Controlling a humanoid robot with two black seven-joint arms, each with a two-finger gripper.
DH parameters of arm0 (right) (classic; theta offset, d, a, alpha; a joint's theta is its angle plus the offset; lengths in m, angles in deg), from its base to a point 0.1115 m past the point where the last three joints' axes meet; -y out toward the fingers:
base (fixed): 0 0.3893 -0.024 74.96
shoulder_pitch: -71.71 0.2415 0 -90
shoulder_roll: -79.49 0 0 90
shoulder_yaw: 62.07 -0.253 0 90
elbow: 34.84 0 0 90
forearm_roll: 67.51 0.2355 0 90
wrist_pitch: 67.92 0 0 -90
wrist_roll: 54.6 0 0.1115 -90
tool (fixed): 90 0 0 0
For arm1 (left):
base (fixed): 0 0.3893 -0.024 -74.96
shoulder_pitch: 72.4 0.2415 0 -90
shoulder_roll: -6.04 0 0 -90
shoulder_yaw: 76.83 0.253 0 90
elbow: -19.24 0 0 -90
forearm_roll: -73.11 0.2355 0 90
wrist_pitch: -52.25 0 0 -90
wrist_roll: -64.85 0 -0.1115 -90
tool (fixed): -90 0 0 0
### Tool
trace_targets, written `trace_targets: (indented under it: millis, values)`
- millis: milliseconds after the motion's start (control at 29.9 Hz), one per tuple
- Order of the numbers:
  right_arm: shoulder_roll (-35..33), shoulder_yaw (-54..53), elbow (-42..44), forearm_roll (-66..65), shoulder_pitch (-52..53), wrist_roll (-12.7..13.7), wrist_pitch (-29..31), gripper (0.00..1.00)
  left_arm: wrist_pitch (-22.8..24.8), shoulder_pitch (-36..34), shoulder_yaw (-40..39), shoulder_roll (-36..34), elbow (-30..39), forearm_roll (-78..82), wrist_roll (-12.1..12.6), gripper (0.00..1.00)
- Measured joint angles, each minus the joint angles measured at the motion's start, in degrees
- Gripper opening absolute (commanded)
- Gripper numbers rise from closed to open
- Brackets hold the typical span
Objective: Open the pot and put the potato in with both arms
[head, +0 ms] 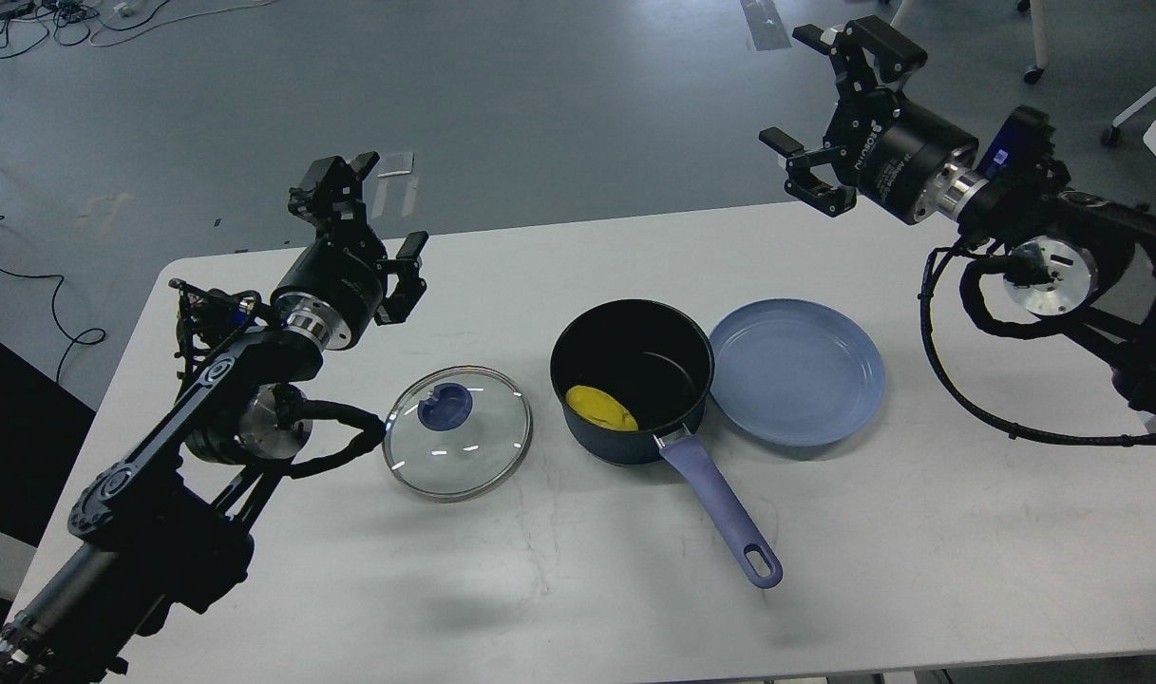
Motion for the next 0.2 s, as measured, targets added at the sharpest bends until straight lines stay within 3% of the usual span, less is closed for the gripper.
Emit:
trace_targets:
  millis: [100,200]
  values:
    - [-0.2,-2.4,0.1,2.6,-3.5,3.1,0.9,1.00,1.5,1.8,-2.1,1.0,0.3,-0.2,0.2,0.98]
    - [0.0,-4.6,0.1,3.2,-6.1,4.4,0.8,1.00,2.5,3.2,-3.8,1.8,0.4,-0.5,0.4,0.98]
